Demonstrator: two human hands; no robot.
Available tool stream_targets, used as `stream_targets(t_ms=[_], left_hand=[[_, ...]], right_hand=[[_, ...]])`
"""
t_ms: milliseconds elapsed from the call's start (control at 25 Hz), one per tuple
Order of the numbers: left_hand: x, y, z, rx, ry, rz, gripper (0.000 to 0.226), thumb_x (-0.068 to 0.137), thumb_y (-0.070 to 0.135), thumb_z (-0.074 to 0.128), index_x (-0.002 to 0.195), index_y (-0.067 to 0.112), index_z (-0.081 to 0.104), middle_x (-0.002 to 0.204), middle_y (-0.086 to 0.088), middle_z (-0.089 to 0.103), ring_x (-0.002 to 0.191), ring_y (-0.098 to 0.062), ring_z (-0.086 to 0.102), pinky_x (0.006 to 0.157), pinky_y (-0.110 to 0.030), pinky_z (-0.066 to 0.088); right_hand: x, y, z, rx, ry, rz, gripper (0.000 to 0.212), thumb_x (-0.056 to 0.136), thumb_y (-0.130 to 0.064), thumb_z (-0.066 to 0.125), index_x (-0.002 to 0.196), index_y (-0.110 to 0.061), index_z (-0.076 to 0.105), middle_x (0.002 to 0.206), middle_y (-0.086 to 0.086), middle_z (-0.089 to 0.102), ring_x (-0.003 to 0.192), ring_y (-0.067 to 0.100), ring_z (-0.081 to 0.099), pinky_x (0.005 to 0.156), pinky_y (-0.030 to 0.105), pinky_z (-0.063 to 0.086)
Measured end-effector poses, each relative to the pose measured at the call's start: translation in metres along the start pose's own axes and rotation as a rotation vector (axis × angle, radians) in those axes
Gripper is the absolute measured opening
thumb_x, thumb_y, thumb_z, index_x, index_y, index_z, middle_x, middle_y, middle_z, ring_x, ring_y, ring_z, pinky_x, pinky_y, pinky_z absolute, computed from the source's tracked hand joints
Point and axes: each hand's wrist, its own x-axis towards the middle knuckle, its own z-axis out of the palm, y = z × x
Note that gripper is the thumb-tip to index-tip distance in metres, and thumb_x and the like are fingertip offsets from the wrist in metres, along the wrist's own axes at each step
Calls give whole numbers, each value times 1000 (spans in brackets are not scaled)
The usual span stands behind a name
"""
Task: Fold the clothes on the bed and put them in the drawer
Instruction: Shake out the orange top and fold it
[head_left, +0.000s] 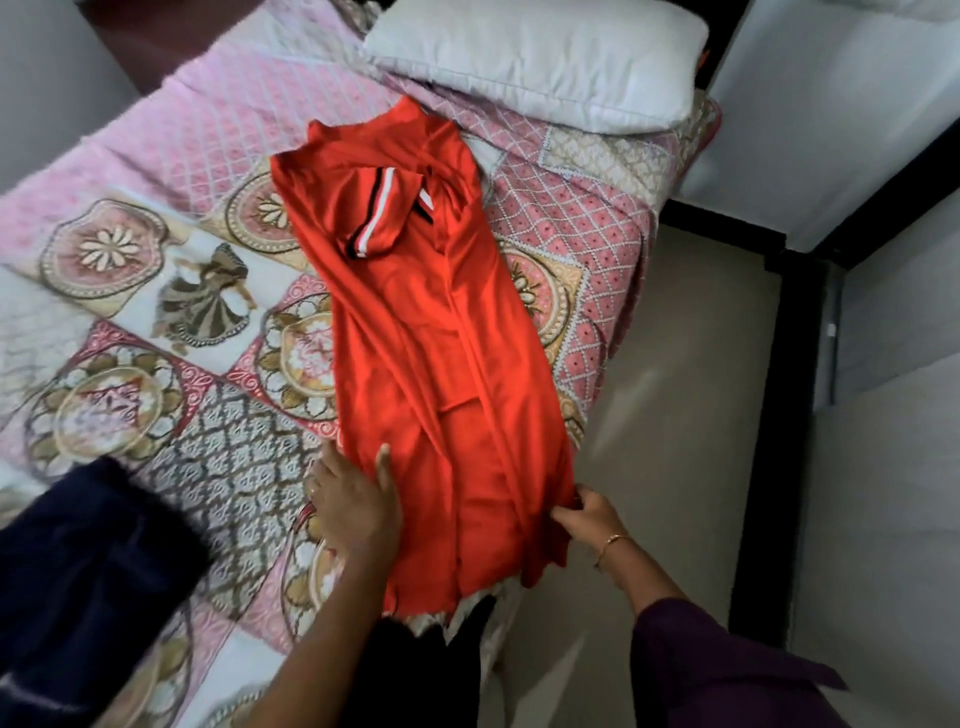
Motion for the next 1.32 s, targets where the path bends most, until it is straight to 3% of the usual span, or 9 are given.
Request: stream_targets(t_ms=[240,360,480,720,800,960,1080,1200,1320], left_hand=[[-58,-29,-26,-189,-298,-164,55,81,43,68,107,-3,55,103,-25,64,92,-37,62,76,-38,48],[-78,-39,-41,-458,-420,-307,43,83,26,71,110,-5,61,99,-20,67,82,-28,63,72,-32,49],[-95,-38,-57,-756,-528,-512,31,88,17,64,112,-3,59,94,-18,66,79,-28,63,69,-33,52],[-89,6,-77,-672,-254,-536,44,83,10,68,116,7,39,111,-20,55,96,-38,60,82,-51,54],[-69,28,-81,-728,-181,-507,43,84,7,65,120,11,42,112,-19,54,95,-38,60,82,-51,54],[-7,63,-78,-818,-151,-519,12,89,6,55,93,5,66,83,-9,59,83,-26,57,78,-39,52],[64,88,-70,-878,-108,-584,15,89,7,54,78,7,64,79,-15,61,77,-26,55,72,-37,47],[117,97,-58,-1020,-135,-557,35,96,16,48,130,17,42,99,-23,62,72,-30,61,63,-38,53],[119,82,-41,-553,-99,-461,53,93,34,52,139,16,32,106,-23,64,96,-39,62,84,-48,51]], right_hand=[[-28,11,-17,204,37,62,22,85,-10,65,100,6,68,73,10,67,67,22,62,72,34,52],[-53,6,-31,400,-3,131,8,86,-10,61,82,-6,66,54,1,66,45,13,61,49,20,49],[-75,-9,-40,537,-14,151,6,86,-10,61,84,-6,64,53,2,67,43,12,61,46,20,49],[-93,-67,-46,677,-24,80,29,88,-3,56,116,-7,51,87,12,63,68,24,60,45,30,55],[-88,-94,-48,603,11,23,34,88,0,56,109,-22,43,95,12,59,72,23,59,52,31,55],[-55,-153,-43,439,-63,21,20,90,-1,54,76,-15,56,84,9,59,69,18,55,43,21,50],[-9,-212,-28,497,-125,60,10,93,-3,51,87,-10,55,89,10,57,73,20,58,42,25,54],[34,-252,-9,561,-134,26,20,97,-16,49,115,-17,42,92,11,59,57,17,66,42,26,53],[64,-243,9,219,80,-16,13,92,-15,53,104,-18,48,89,14,64,62,22,60,52,28,49]])
